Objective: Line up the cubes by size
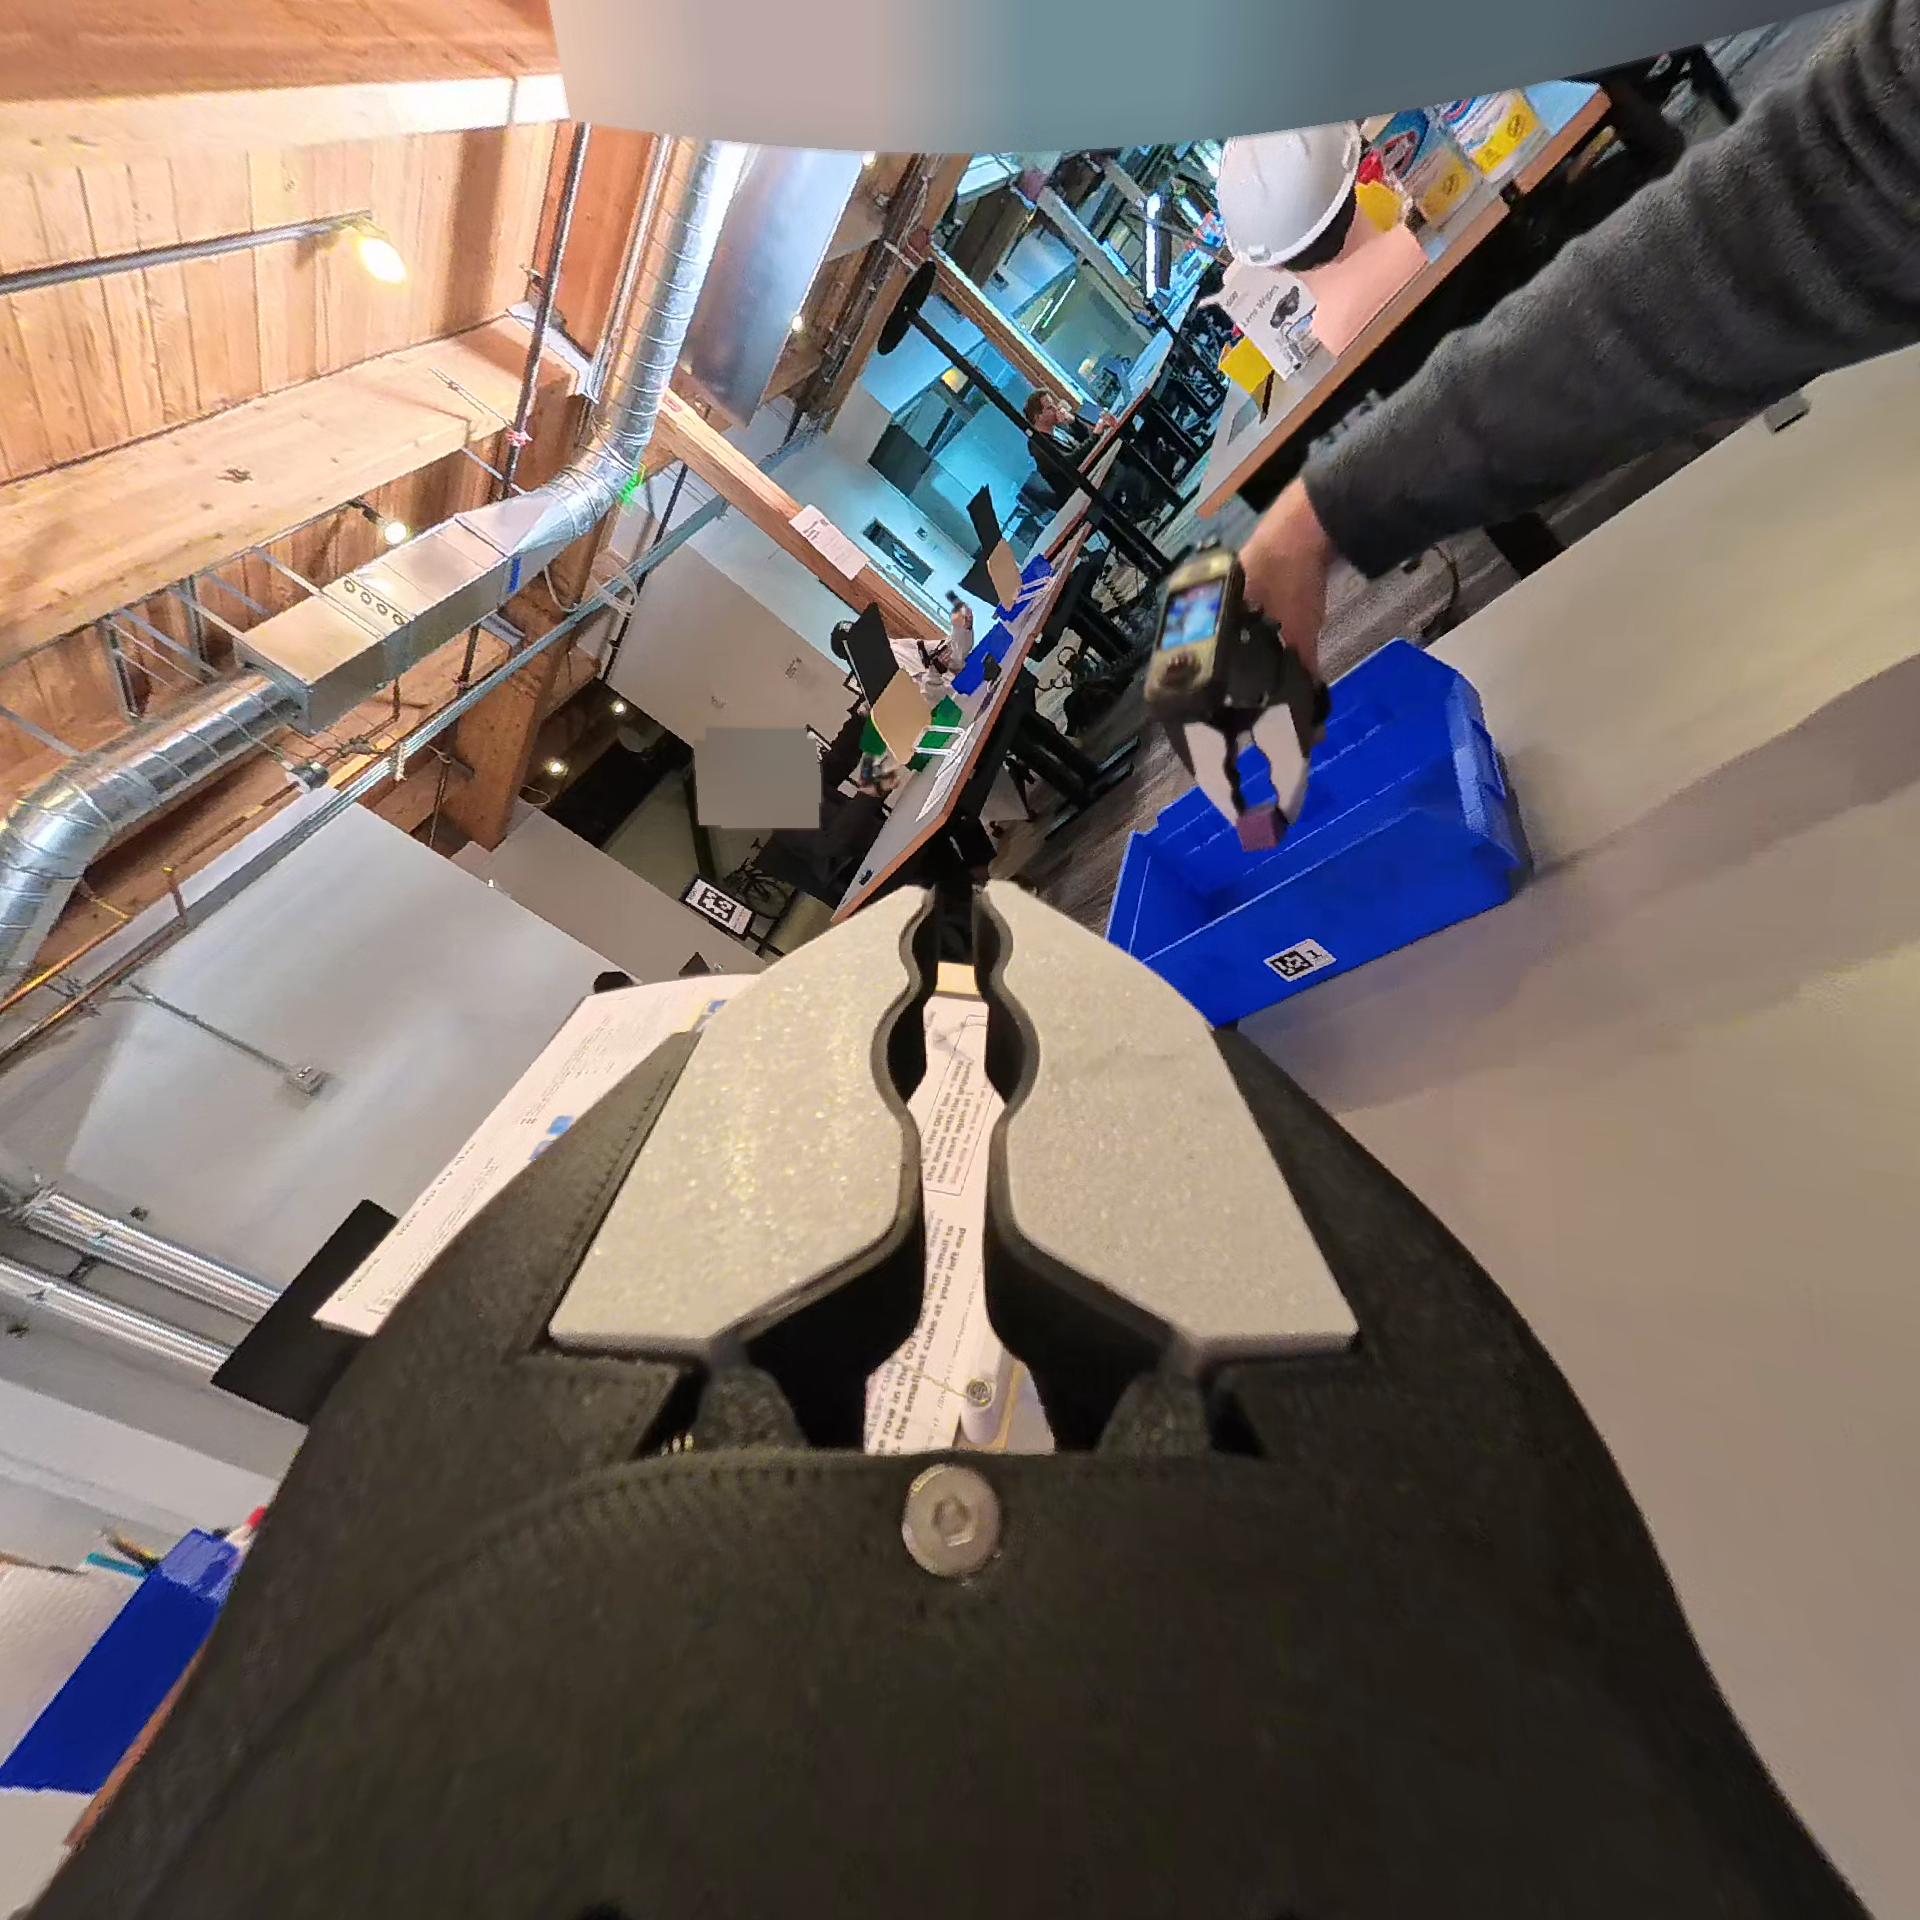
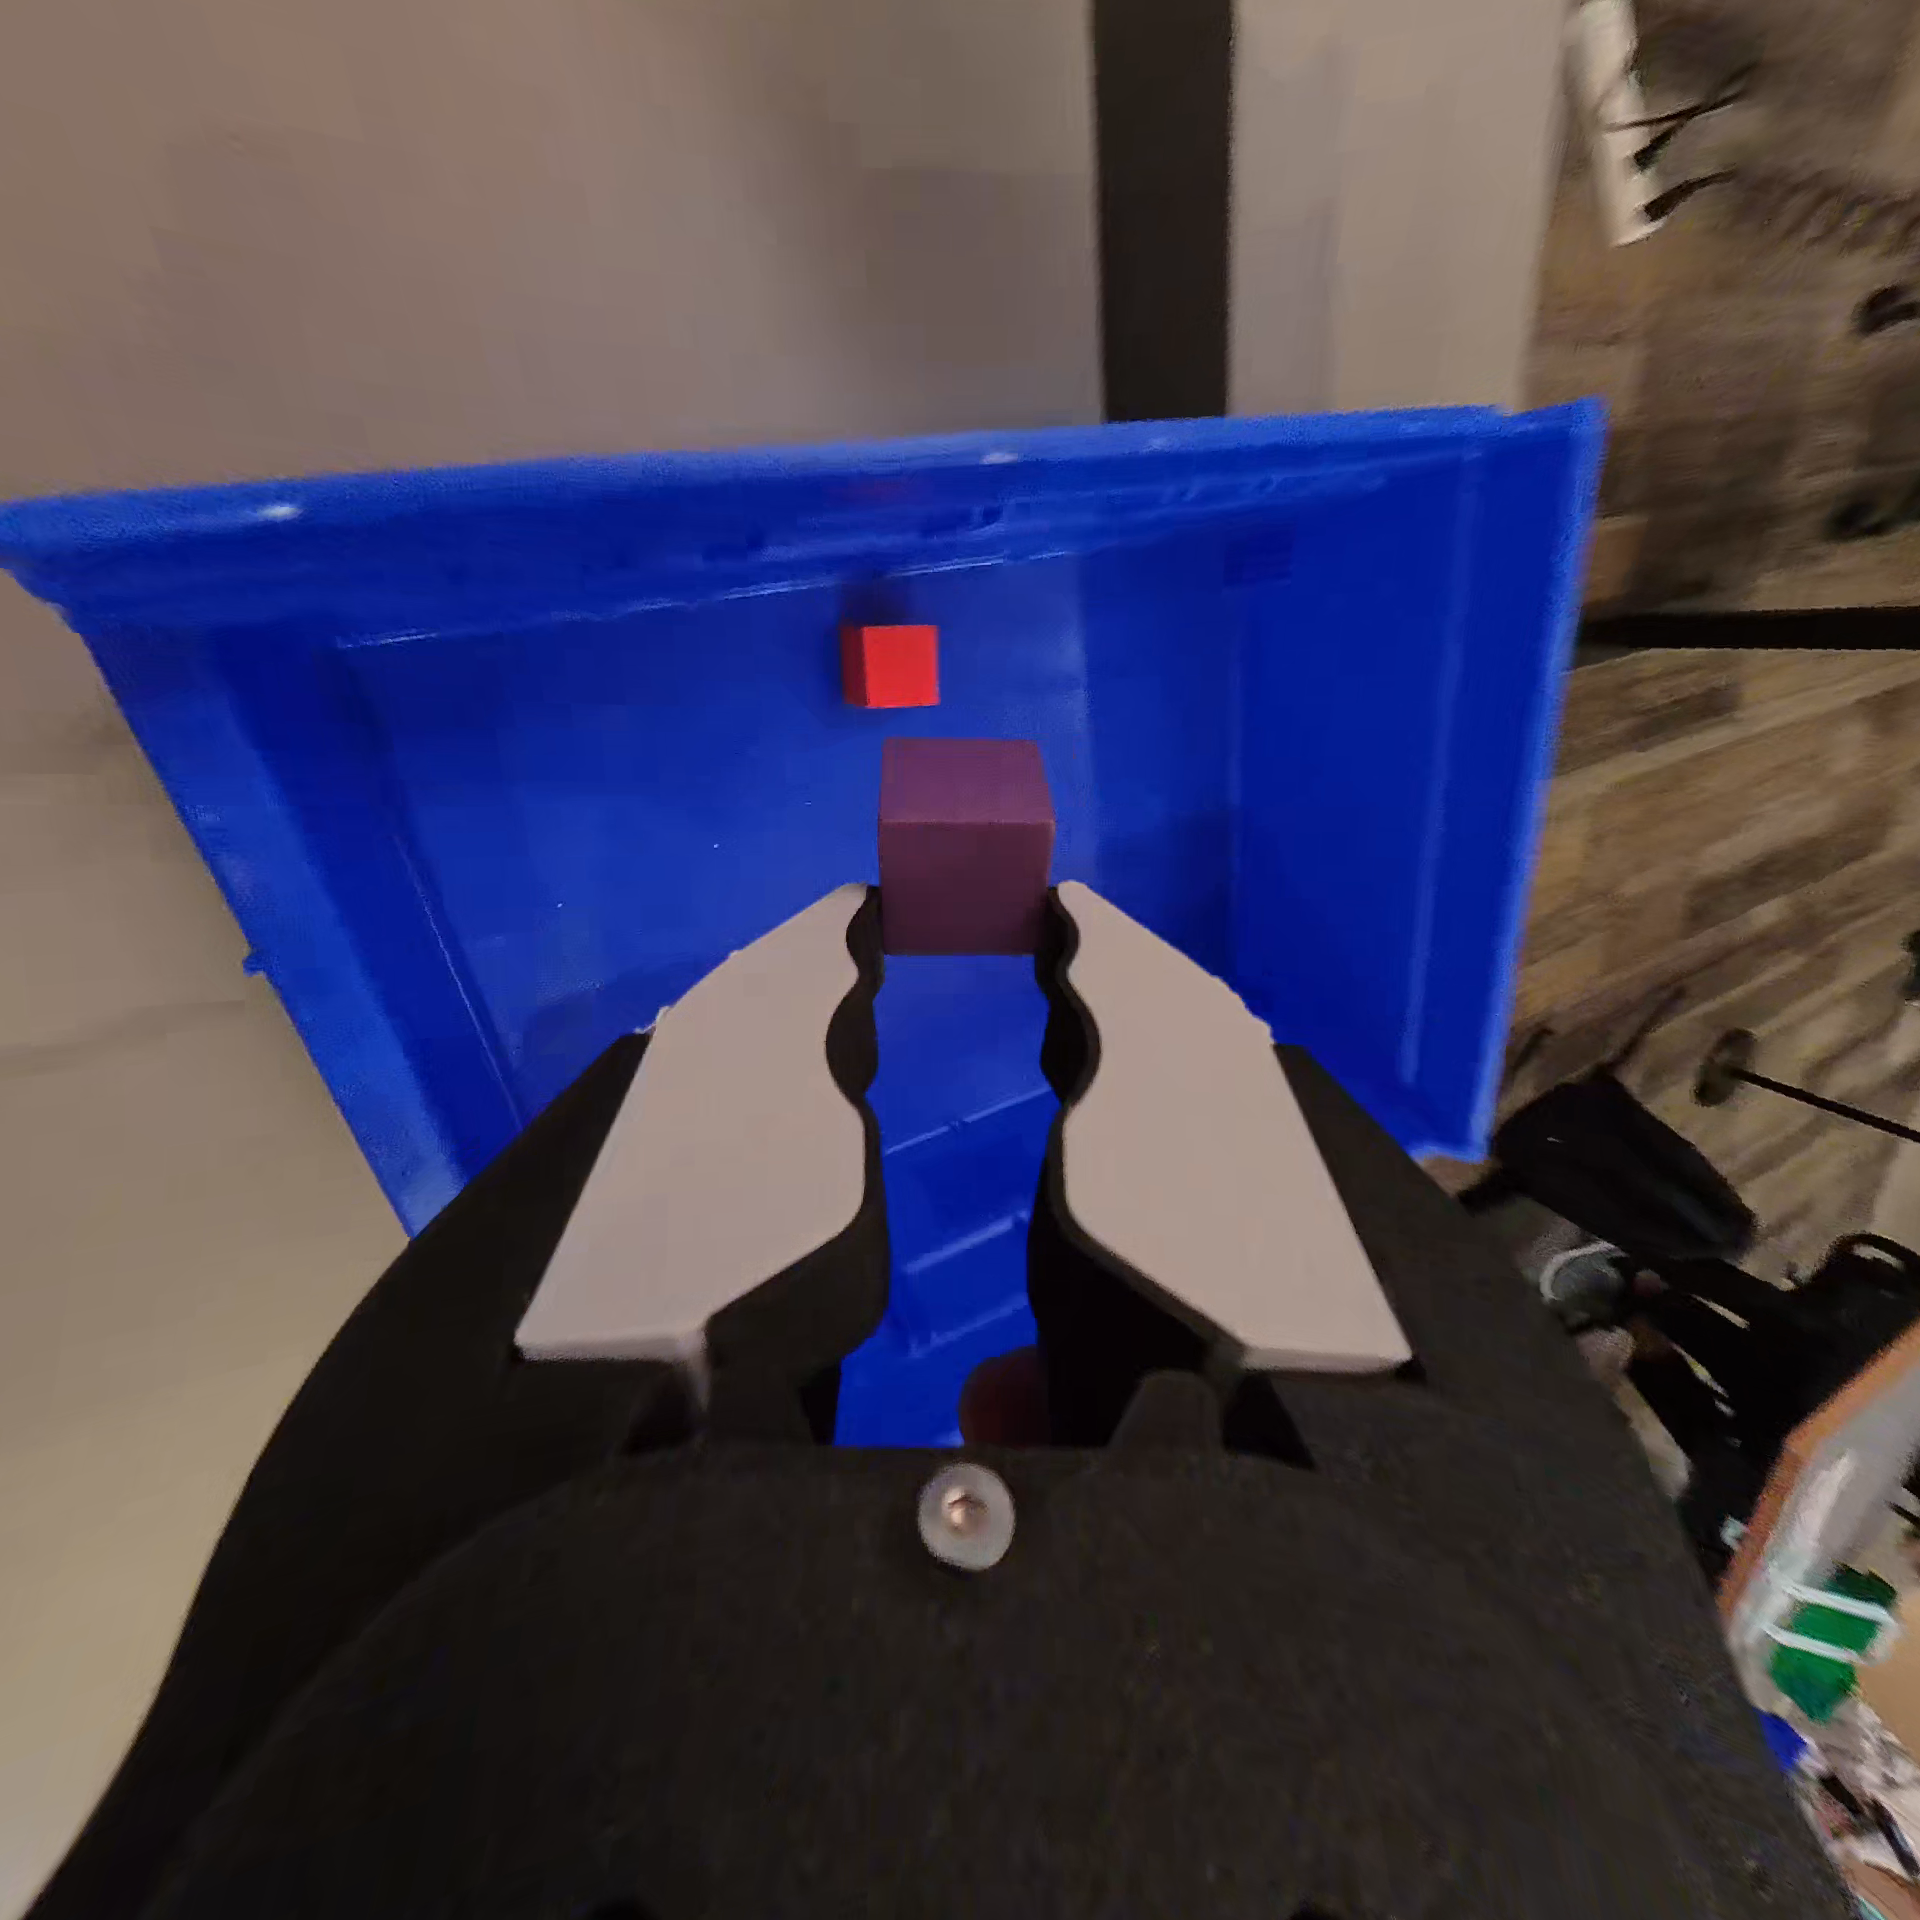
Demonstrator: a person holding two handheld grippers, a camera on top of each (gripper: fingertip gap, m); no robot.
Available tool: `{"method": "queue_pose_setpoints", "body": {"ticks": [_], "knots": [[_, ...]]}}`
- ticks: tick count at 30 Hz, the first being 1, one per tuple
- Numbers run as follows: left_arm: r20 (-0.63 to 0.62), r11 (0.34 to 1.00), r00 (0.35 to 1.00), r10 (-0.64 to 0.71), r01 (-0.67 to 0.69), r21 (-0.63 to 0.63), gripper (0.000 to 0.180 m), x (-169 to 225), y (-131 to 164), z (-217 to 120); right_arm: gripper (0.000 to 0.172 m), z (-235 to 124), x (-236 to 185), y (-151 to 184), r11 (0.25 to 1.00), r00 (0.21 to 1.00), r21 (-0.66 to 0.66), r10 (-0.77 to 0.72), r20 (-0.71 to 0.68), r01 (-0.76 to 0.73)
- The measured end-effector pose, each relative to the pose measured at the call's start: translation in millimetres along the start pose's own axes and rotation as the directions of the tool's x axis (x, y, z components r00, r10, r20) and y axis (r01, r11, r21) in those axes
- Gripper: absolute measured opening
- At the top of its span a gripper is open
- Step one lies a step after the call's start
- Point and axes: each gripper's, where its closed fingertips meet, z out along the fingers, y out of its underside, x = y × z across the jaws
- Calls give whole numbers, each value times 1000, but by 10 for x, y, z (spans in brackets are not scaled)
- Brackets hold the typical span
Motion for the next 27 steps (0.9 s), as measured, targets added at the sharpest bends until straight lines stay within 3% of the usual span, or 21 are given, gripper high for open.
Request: {"method": "queue_pose_setpoints", "body": {"ticks": [9, 19, 27], "knots": [[-13, 999, 999, 32, -31, 28, 5, 91, -190, 72, 28, 684, -103, 291, 980, 979, -183, -41, 202, 79], [16, 999, 999, 29, -29, 14, 5, 22, -126, 59, 28, 934, -163, 439, 949, 952, -271, -73, 298, 158], [-2, 1000, 1000, 27, -27, -7, 4, 55, -54, 118, 28, 968, -149, 355, 948, 941, -266, -80, 328, 173]]}}
